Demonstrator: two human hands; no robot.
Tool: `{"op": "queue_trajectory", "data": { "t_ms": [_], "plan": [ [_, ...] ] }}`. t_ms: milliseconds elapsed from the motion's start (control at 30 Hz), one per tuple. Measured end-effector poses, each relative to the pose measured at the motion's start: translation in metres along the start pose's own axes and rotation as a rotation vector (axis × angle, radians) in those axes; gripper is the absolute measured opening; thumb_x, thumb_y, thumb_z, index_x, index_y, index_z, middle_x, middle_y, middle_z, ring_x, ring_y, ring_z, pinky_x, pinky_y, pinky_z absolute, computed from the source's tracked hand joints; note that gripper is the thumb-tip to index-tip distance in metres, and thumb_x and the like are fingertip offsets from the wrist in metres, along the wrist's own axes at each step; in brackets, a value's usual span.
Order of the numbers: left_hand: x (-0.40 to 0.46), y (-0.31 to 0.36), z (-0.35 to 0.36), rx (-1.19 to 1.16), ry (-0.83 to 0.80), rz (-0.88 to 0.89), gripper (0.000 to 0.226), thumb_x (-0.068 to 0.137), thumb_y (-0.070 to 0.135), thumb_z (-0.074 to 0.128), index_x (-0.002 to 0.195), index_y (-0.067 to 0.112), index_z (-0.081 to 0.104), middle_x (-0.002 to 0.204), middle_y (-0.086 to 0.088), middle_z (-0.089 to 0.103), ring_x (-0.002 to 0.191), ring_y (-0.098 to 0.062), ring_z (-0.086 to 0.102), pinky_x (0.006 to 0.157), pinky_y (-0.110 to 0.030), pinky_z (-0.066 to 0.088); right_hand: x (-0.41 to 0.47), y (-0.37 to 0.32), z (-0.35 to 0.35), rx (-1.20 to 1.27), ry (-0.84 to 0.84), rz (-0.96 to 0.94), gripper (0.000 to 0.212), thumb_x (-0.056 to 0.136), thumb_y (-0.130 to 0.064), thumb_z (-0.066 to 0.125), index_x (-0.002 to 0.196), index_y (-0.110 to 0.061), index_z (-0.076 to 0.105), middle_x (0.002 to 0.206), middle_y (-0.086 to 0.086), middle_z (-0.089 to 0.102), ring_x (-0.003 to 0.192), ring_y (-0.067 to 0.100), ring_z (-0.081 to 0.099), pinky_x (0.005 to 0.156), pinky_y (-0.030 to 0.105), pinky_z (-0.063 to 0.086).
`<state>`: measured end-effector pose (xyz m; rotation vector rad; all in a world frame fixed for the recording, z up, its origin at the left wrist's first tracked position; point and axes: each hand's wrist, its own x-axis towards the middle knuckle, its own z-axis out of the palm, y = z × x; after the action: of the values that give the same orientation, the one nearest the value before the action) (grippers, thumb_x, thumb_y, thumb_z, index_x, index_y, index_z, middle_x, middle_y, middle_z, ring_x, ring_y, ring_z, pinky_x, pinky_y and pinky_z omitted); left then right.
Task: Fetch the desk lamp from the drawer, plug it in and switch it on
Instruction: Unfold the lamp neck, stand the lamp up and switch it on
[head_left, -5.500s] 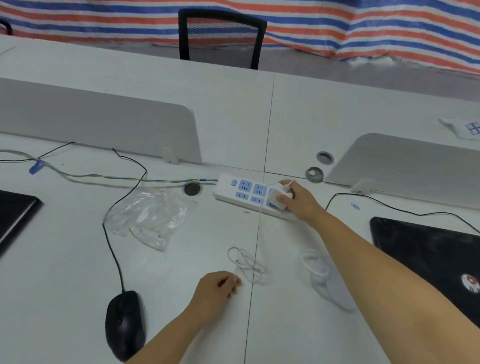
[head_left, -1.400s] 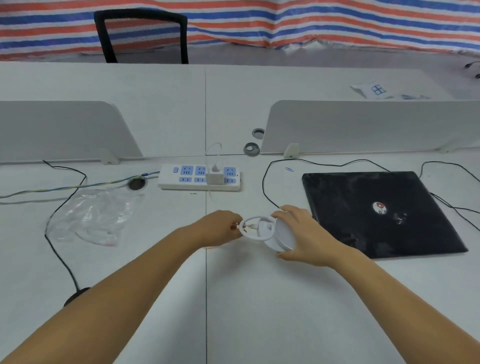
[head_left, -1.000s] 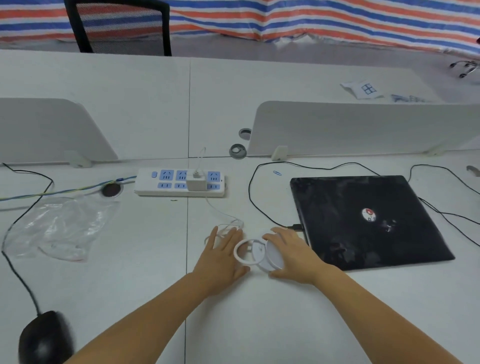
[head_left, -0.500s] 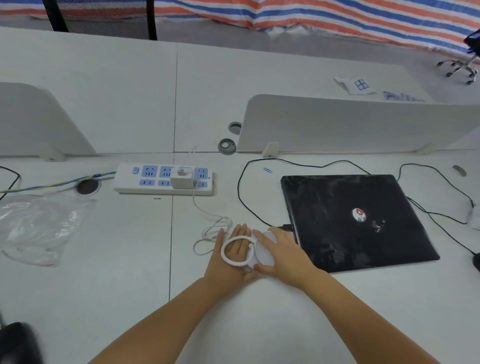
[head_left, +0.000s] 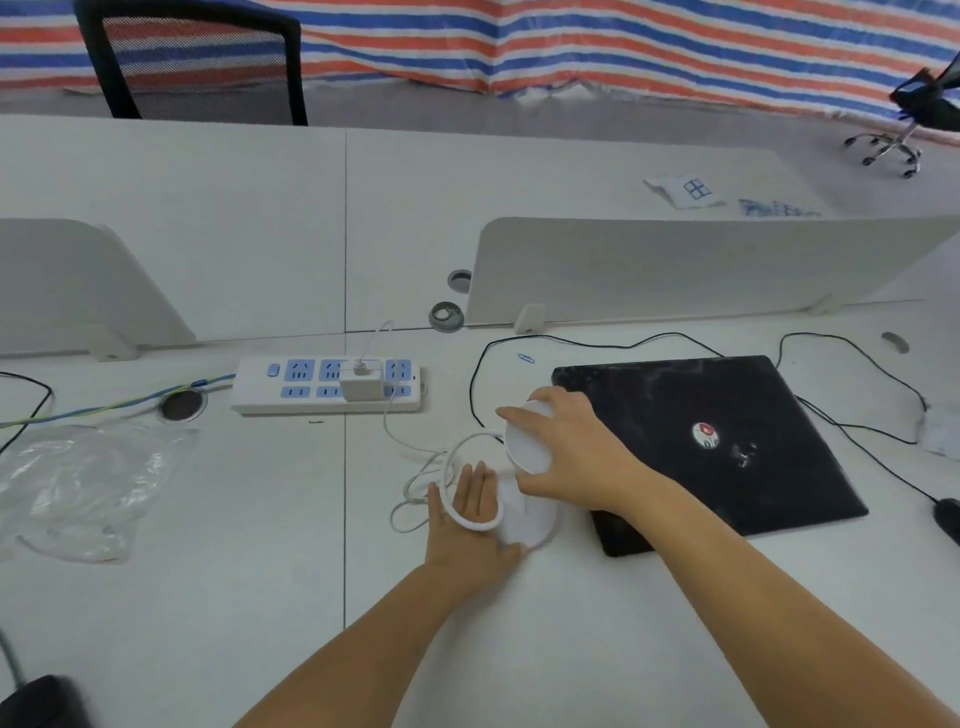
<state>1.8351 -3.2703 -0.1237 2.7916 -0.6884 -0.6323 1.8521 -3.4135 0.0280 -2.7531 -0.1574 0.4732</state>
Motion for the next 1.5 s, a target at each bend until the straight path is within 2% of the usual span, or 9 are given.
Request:
{"op": "queue_trajectory", "data": {
  "t_ms": [167, 833, 967, 1067, 1133, 1200, 1267, 1333, 1500],
  "plan": [
    [-0.004, 0.005, -0.009, -0.064, -0.073, -0.036, 0.091, 0.091, 0.058, 0.036, 0.15, 0.013, -0.017, 0.16, -0.001, -0.021, 0.146, -0.019, -0.022, 0.116, -0.053, -0.016, -0.026, -0.027, -0.072, -0.157, 0.028, -0.096, 0.071, 0.077, -0.037, 0.066, 0.141, -0.041, 0.035, 0.146, -0.002, 0.028, 0.135, 0.02, 0.021, 0.11, 0.034, 0.032],
    [-0.005, 0.006, -0.013, -0.08, -0.099, -0.056, 0.092, 0.091, 0.057, 0.039, 0.151, 0.012, -0.014, 0.16, -0.003, -0.019, 0.147, -0.02, -0.02, 0.116, -0.051, -0.015, -0.041, -0.062, -0.097, -0.448, -0.006, -0.312, 0.069, 0.077, -0.042, 0.065, 0.14, -0.034, 0.038, 0.143, 0.003, 0.034, 0.126, 0.025, 0.031, 0.104, 0.035, 0.032],
    [-0.008, 0.01, -0.019, -0.068, -0.101, -0.061, 0.092, 0.092, 0.057, 0.039, 0.15, 0.011, -0.017, 0.16, -0.003, -0.019, 0.147, -0.02, -0.02, 0.118, -0.051, -0.013, -0.032, -0.058, -0.097, -0.535, 0.032, -0.359, 0.068, 0.078, -0.044, 0.064, 0.14, -0.04, 0.036, 0.146, 0.001, 0.032, 0.133, 0.026, 0.026, 0.117, 0.045, 0.011],
    [-0.01, 0.011, -0.02, -0.079, -0.092, -0.066, 0.092, 0.092, 0.056, 0.039, 0.15, 0.011, -0.015, 0.161, -0.004, -0.018, 0.147, -0.02, -0.019, 0.118, -0.05, -0.013, -0.051, -0.051, -0.108, -0.201, 0.049, -0.238, 0.082, 0.076, -0.057, 0.065, 0.145, -0.046, 0.022, 0.156, -0.009, 0.02, 0.144, 0.01, 0.009, 0.12, 0.053, 0.0],
    [-0.01, 0.011, -0.02, -0.097, -0.087, -0.059, 0.091, 0.092, 0.055, 0.04, 0.151, 0.011, -0.014, 0.161, -0.003, -0.017, 0.148, -0.02, -0.018, 0.119, -0.051, -0.012, -0.07, -0.04, -0.109, 0.306, 0.269, -0.104, 0.075, 0.075, -0.062, 0.058, 0.142, -0.047, 0.027, 0.151, -0.015, 0.032, 0.138, 0.004, 0.026, 0.117, 0.042, 0.025],
    [-0.01, 0.011, -0.02, -0.11, -0.085, -0.051, 0.091, 0.092, 0.055, 0.041, 0.151, 0.011, -0.014, 0.161, -0.003, -0.017, 0.148, -0.02, -0.017, 0.119, -0.051, -0.011, -0.083, -0.029, -0.092, 0.705, 0.483, 0.103, 0.055, 0.086, -0.055, 0.048, 0.138, -0.037, 0.042, 0.131, -0.01, 0.056, 0.112, 0.006, 0.057, 0.09, 0.029, 0.049],
    [-0.01, 0.011, -0.021, -0.113, -0.086, -0.048, 0.092, 0.092, 0.055, 0.041, 0.151, 0.011, -0.014, 0.161, -0.004, -0.017, 0.148, -0.02, -0.017, 0.119, -0.051, -0.012, -0.083, -0.03, -0.063, 0.952, 0.432, 0.271, 0.039, 0.096, -0.046, 0.038, 0.126, -0.025, 0.051, 0.101, -0.004, 0.068, 0.073, 0.011, 0.066, 0.056, 0.02, 0.048],
    [-0.009, 0.01, -0.02, -0.108, -0.091, -0.06, 0.091, 0.092, 0.055, 0.04, 0.15, 0.011, -0.015, 0.161, -0.003, -0.018, 0.147, -0.019, -0.018, 0.118, -0.05, -0.013, -0.078, -0.039, -0.039, 1.001, 0.398, 0.266, 0.03, 0.099, -0.041, 0.033, 0.109, -0.022, 0.054, 0.081, -0.004, 0.063, 0.053, 0.012, 0.059, 0.043, 0.014, 0.038],
    [-0.008, 0.009, -0.017, -0.069, -0.098, -0.072, 0.091, 0.092, 0.056, 0.037, 0.15, 0.011, -0.017, 0.161, -0.003, -0.018, 0.147, -0.019, -0.018, 0.118, -0.05, -0.014, -0.062, -0.057, -0.033, 0.912, 0.488, 0.249, 0.032, 0.101, -0.034, 0.031, 0.094, -0.011, 0.052, 0.075, 0.008, 0.062, 0.042, 0.005, 0.053, 0.043, 0.008, 0.039]
  ]
}}
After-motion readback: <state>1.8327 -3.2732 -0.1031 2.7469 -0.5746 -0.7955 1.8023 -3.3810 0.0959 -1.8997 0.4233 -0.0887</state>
